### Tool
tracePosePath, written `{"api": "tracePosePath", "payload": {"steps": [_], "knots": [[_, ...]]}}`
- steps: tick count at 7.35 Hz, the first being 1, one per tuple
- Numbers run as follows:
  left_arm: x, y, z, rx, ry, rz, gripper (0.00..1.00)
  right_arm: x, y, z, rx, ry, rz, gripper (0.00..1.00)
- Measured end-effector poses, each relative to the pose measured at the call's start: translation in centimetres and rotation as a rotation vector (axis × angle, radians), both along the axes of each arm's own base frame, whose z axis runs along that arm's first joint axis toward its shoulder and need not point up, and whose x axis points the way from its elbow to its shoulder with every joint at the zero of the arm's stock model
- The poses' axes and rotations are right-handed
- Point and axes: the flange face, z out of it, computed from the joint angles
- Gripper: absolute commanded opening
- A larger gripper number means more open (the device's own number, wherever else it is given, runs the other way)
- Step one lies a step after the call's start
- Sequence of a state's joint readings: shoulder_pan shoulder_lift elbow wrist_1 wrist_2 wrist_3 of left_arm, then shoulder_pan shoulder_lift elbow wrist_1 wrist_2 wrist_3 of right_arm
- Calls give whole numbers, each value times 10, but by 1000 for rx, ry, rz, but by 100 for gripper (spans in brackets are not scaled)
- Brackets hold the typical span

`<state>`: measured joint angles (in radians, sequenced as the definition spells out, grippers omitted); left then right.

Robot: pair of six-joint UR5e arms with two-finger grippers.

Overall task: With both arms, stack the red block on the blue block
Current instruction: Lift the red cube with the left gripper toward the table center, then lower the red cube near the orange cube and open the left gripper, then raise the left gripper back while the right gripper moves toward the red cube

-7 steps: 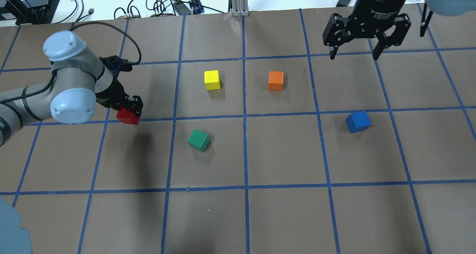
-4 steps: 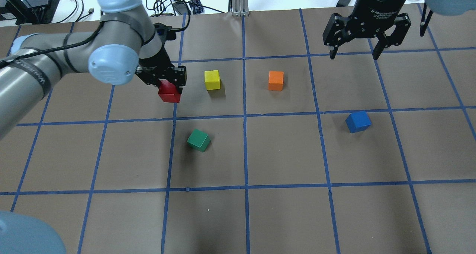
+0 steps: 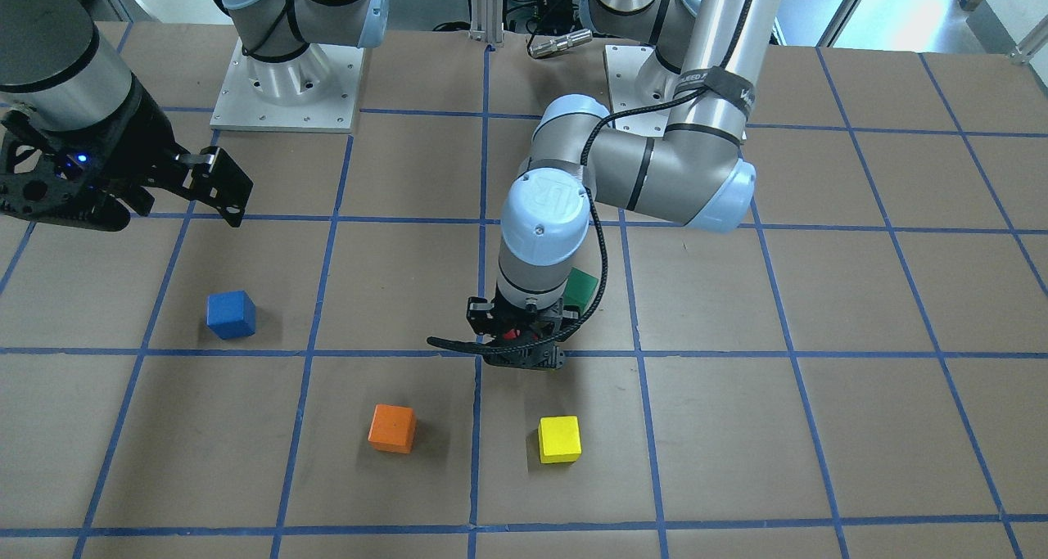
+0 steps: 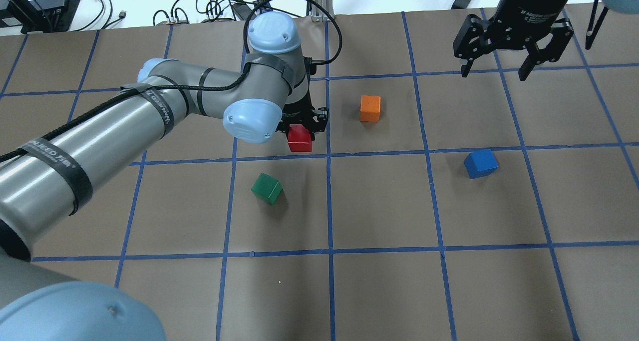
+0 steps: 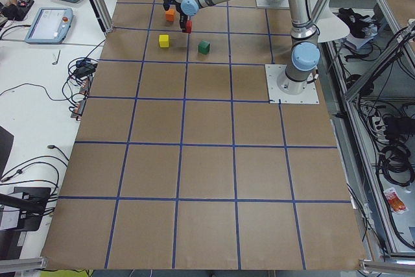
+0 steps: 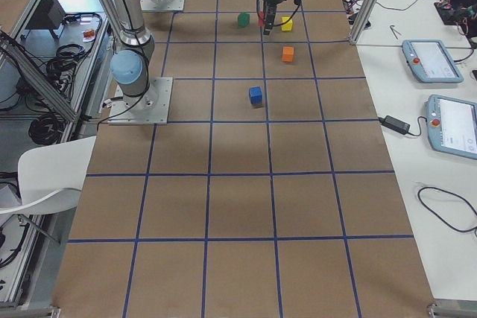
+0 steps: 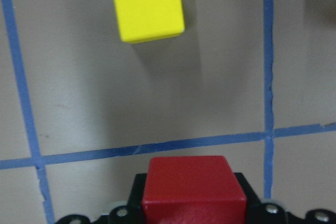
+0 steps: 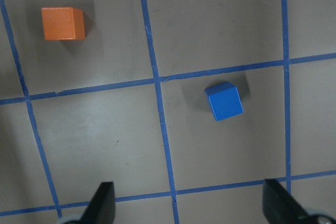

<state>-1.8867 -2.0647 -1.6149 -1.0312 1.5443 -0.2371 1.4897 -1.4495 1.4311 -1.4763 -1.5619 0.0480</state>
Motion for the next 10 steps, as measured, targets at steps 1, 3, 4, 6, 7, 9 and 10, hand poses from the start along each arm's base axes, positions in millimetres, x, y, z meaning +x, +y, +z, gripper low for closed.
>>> {"api": "tracePosePath", "payload": {"steps": [1,3,4,6,7,9,10], "knots": [[-15,4,-14,-5,0,10,8,0,0,0,-1,-4,-1,100],[-26,5,-35,-14,2,32,90,1,-1,0,-1,-12,-10,100],[-30,5,-42,-23,6,31,100,1,-2,-2,3,-12,-13,100],[-37,6,-42,-44,13,19,100,1,-2,-14,25,-16,-15,100],[-36,4,-29,-69,21,-3,100,2,-1,-25,47,-20,-11,100],[-6,-16,37,-152,35,-71,100,2,1,-37,66,-20,-10,100],[21,-26,80,-160,33,-76,100,3,1,-36,59,-20,-11,100]]}}
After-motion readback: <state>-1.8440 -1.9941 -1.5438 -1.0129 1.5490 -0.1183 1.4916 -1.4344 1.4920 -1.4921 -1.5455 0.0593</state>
